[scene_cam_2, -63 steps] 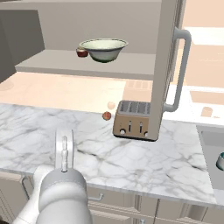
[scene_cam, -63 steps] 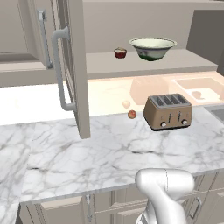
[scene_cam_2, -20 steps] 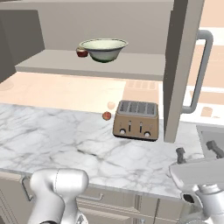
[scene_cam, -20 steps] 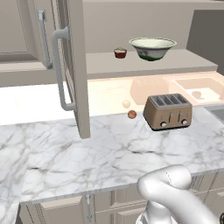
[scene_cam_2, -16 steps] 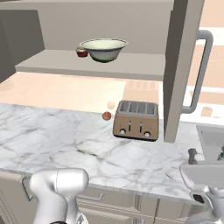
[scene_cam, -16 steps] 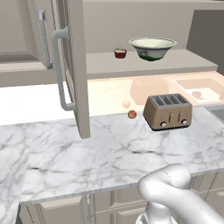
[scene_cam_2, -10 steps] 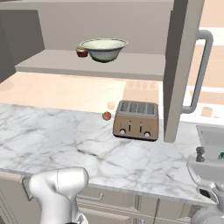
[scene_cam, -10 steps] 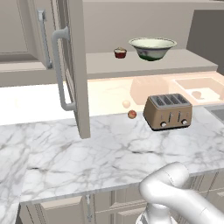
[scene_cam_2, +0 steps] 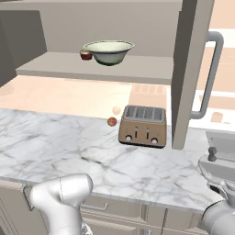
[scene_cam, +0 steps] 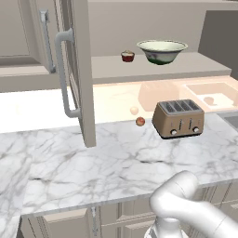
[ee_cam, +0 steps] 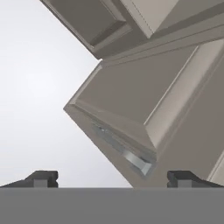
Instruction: Pick the mug and place it in the sink. Pick the bowl and place it in the open cabinet and then close the cabinet.
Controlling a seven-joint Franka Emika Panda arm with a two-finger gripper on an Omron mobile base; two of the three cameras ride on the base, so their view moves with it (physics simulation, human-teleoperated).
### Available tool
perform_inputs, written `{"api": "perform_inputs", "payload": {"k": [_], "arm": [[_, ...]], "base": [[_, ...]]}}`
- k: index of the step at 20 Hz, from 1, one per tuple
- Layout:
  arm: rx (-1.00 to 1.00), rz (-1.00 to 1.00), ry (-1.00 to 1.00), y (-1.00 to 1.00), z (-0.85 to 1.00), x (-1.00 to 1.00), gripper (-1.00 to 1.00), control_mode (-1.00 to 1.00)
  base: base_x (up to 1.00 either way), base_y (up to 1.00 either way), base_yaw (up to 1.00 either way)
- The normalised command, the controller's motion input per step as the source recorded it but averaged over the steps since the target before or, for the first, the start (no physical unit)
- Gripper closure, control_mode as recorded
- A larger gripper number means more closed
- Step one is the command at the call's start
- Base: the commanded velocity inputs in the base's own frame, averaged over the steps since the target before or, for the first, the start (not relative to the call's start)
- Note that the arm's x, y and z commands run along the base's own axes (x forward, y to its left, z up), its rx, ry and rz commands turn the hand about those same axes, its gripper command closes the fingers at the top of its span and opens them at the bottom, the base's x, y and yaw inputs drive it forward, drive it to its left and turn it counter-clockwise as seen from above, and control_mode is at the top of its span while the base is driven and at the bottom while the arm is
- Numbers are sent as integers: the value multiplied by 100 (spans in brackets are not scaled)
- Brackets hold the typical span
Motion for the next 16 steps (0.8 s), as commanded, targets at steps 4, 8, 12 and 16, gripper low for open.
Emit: {"api": "perform_inputs", "payload": {"k": [4,8,12,16], "arm": [[0,0,-14,0,0,20,-100,-100],[0,0,-16,0,0,5,-100,-100],[-1,0,-9,3,-3,0,-100,-100],[-9,-8,0,0,-23,0,-100,-100]], "base": [[0,0,0],[0,0,0],[0,0,0],[0,0,0]]}}
